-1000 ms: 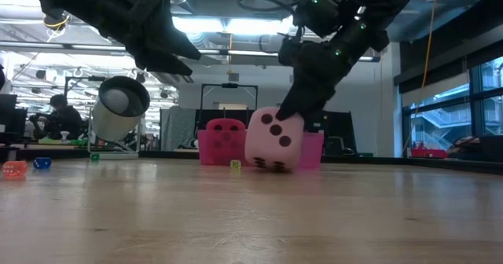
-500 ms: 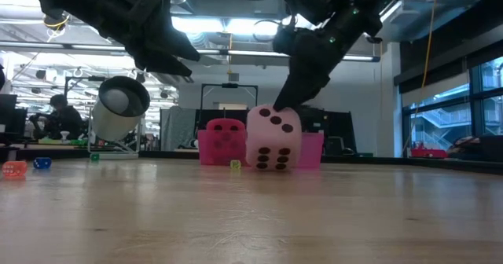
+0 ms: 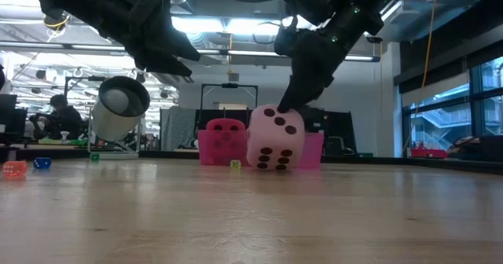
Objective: Pick & Place Dice
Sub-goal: Put the pink die into the pink bin
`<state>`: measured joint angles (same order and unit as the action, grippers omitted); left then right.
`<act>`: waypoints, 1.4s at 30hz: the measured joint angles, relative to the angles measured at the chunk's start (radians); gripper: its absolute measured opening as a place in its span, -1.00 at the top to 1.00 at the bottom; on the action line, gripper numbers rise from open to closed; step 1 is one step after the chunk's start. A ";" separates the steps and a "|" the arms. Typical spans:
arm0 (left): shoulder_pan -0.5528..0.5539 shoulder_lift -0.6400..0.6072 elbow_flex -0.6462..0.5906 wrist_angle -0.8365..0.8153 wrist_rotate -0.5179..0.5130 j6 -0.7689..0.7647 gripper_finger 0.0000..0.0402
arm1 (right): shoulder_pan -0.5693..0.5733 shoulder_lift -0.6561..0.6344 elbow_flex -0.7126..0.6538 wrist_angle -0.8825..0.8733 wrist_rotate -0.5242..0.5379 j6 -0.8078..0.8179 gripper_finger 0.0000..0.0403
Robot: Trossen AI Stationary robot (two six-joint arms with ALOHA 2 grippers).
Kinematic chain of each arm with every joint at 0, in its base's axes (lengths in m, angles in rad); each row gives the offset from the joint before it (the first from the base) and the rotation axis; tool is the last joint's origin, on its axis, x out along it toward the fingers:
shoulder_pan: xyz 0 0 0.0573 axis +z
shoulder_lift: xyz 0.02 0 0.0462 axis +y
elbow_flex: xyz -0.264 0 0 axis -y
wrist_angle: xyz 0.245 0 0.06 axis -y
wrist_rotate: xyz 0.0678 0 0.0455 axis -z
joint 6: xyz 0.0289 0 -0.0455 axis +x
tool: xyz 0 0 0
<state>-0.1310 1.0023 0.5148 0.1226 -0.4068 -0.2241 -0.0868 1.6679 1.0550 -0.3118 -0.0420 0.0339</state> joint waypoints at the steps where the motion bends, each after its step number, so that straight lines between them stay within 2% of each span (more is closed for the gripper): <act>1: 0.000 0.000 0.000 0.000 0.000 0.000 -0.99 | 0.000 0.005 0.001 0.004 0.001 -0.008 0.20; 10: 0.000 0.000 0.000 0.000 0.000 0.000 -0.99 | -0.001 0.004 0.002 0.004 0.013 -0.025 0.66; 13: 0.000 0.000 0.000 0.000 0.000 0.000 -0.99 | -0.001 0.004 0.002 0.004 0.015 -0.027 0.76; 37: 0.000 0.000 0.000 0.000 0.000 -0.002 -0.99 | -0.001 -0.071 -0.006 -0.015 0.031 -0.062 0.81; 42: 0.000 0.000 0.000 0.000 0.000 -0.002 -0.99 | -0.002 -0.091 -0.005 -0.010 0.047 -0.076 0.91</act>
<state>-0.1310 1.0023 0.5148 0.1226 -0.4065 -0.2256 -0.0887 1.5769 1.0504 -0.3222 0.0052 -0.0421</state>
